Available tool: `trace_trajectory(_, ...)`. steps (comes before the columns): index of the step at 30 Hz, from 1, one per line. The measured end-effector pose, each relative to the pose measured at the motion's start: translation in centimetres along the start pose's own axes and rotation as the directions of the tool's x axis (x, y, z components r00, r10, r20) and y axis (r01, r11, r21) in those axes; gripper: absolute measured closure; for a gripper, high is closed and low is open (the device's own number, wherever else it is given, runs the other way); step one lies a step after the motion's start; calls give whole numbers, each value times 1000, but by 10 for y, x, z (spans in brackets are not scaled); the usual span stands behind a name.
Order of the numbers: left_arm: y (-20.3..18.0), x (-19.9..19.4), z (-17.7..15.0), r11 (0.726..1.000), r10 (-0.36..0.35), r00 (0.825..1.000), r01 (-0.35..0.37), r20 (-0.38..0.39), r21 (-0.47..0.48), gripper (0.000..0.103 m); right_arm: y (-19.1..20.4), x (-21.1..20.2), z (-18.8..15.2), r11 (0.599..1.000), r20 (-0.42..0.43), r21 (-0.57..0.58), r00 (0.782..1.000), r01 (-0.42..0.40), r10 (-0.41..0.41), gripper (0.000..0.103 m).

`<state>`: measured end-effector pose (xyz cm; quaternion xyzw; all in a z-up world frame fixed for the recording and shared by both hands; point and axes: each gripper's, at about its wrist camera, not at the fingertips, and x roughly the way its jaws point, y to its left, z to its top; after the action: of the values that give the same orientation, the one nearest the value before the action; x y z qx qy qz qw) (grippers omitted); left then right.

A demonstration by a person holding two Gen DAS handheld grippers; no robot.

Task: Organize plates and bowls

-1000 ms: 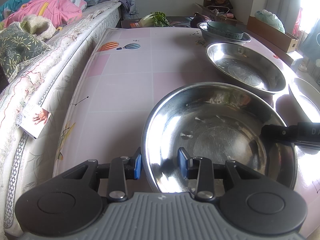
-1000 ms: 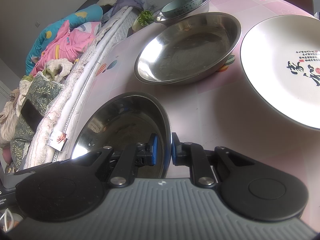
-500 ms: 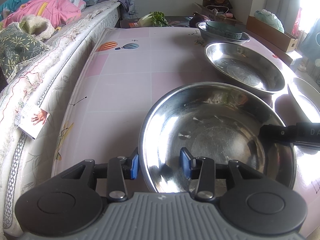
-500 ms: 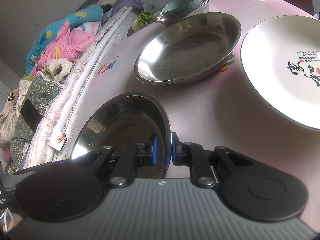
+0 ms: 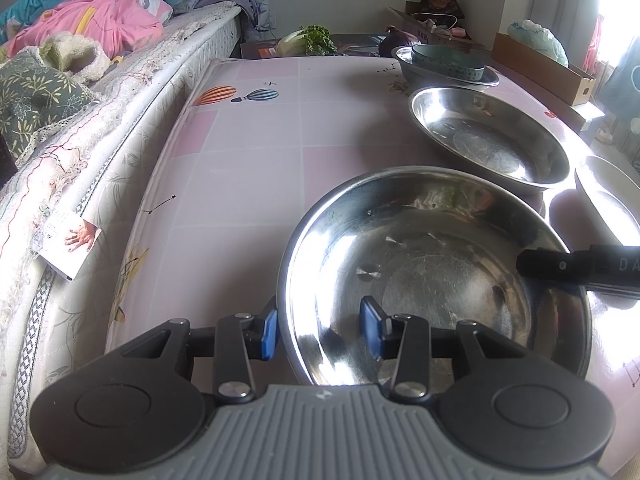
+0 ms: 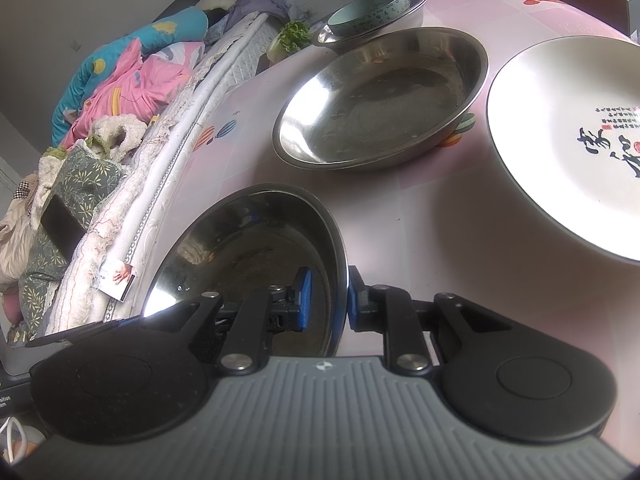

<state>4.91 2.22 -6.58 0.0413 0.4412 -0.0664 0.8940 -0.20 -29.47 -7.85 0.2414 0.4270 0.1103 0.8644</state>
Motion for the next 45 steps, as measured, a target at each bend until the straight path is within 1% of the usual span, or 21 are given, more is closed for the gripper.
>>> trace_trajectory(38, 3, -15, 1, 1000, -8, 999, 9, 45, -16, 61, 6, -11, 0, 1000, 25, -22, 1000, -11, 11, 85)
trace_trajectory(45, 2, -25, 8, 1000, -16, 997, 17, 71, -16, 61, 11, -23, 6, 1000, 50, -24, 999, -14, 15, 85)
